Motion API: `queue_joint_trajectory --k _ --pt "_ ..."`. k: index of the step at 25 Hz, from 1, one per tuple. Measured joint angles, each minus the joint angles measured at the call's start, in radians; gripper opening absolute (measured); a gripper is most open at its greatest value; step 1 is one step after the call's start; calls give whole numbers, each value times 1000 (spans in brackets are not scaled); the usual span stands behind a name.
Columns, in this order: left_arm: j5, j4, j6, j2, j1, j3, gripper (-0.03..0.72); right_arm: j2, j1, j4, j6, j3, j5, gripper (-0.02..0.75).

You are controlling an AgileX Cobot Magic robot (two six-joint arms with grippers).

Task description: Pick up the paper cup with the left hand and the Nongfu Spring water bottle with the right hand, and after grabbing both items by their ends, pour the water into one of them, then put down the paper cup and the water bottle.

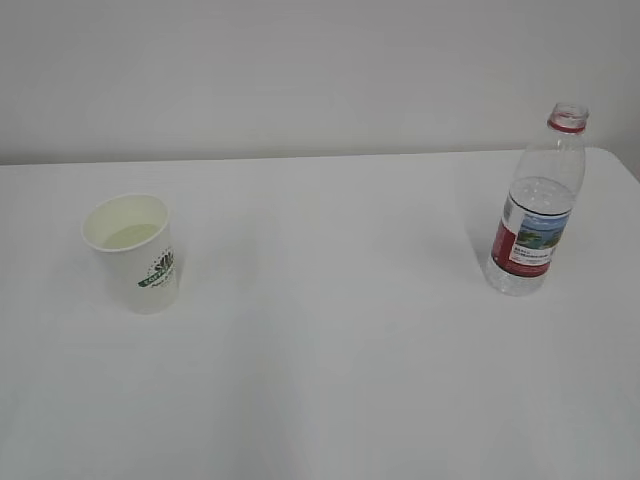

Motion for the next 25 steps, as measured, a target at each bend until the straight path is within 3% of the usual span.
queue_joint_trajectory --k 15,25 --pt "131 -11 0 -91 0 3 496 0 0 10 -36 -2 63 590" --pt "198 63 0 -91 0 31 494 0 0 -45 -50 27 62 590"
